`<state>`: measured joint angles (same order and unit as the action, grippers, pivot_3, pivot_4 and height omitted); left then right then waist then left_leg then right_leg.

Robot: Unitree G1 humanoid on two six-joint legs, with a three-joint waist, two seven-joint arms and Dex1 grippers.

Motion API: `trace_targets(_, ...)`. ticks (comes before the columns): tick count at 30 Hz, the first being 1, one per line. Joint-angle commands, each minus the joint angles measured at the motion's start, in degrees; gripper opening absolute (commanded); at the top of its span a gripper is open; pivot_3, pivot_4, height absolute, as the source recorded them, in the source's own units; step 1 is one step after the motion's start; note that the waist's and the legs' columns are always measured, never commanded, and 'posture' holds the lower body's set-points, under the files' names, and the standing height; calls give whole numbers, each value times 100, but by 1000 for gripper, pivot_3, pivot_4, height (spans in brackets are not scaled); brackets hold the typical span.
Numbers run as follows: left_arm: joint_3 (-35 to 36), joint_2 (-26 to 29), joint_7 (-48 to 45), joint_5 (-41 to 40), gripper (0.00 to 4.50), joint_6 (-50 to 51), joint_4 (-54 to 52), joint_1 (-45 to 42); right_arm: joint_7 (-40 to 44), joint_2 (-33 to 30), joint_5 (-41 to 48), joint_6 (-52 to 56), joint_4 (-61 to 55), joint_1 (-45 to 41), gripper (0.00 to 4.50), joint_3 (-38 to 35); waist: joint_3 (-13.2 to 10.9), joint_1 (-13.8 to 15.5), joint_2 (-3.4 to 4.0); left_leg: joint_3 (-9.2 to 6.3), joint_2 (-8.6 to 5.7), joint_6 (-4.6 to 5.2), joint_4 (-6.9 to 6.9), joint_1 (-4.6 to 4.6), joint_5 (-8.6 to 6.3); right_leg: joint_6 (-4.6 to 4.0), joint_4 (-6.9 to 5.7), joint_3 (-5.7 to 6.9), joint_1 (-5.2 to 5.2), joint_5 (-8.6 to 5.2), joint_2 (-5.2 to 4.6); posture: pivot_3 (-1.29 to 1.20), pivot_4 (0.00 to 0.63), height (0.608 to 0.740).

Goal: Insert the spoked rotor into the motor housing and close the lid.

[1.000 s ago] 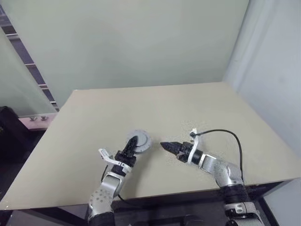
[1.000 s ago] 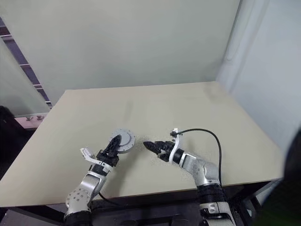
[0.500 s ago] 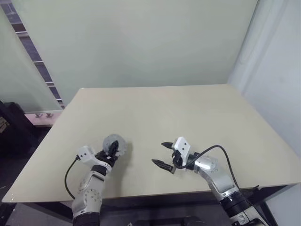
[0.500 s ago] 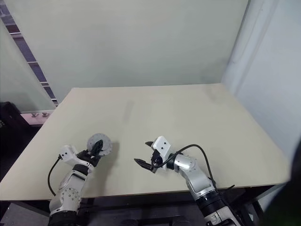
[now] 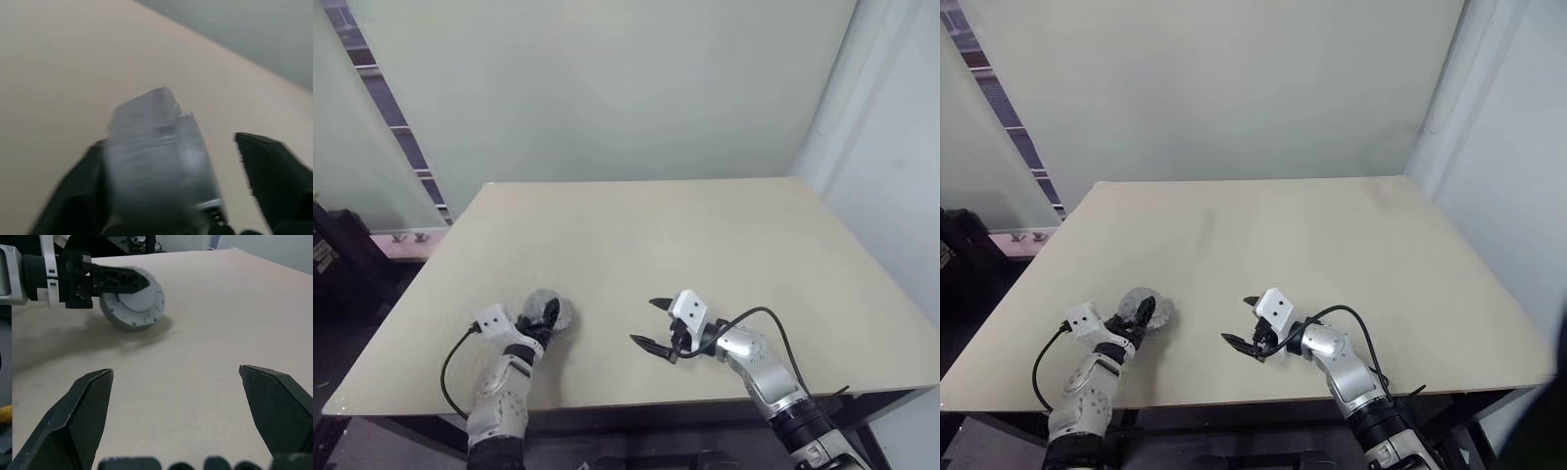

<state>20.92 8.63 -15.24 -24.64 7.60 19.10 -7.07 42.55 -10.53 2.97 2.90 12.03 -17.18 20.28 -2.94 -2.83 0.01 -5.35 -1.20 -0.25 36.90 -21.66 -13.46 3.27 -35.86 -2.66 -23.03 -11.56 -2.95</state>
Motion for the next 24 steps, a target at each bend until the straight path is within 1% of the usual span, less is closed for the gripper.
trace_targets(1, 6, 126, 211, 296, 4437, -352, -74, -40, -50, 14, -6, -108, -80, -52, 4500, -80, 1, 1, -2, 0, 0, 0, 0, 0, 0, 1, 0, 0, 0, 1, 0, 0, 0, 740)
trace_targets(6, 114, 215, 424, 482, 4437, -573, -301, 197, -90, 8, 2, -107, -23, -53, 4500, -133, 4, 1, -6, -2, 0, 0, -1, 1, 0, 1, -2, 0, 0, 2, 0, 0, 0, 740)
trace_targets(11, 17, 382, 281, 561, 4437, -635, -767, 548, -168, 7, 79, -55, 28, -45, 4500, -288, 5, 0, -7, 0, 2, -1, -1, 4, 0, -6, -3, -1, 1, -1, 0, 0, 0, 740)
trace_targets(14, -126, 572, -94, 560, 4437, -697, -1221, 817, -249, -6, 227, 162, -16, -45, 4500, -514, 5, 1, -7, 1, 3, -1, 0, 4, -1, -8, -5, 0, 0, -2, 0, 0, 0, 740)
trace_targets(17, -347, 792, -644, 394, 4437, -564, -1955, 1111, -357, -55, 457, 536, -191, -14, 4500, -868, 5, 2, -7, 1, 4, -2, 0, 3, -1, -11, -3, 0, -4, -3, -1, 0, 0, 740)
trace_targets(20, -605, 1058, -1126, 264, 4437, -319, -2654, 1395, -447, -181, 559, 863, -438, 113, 4500, -1099, 5, 1, -6, 5, 2, -3, 0, 3, -2, -12, 0, -1, -5, -4, -5, 0, 0, 740)
trace_targets(24, -924, 1368, -1499, 176, 4437, 112, -3433, 1718, -656, -308, 643, 1256, -845, 428, 4500, -1335, 6, -2, -3, 13, 7, -3, -6, 1, -3, -13, -3, -2, -8, -4, -6, 0, 0, 740)
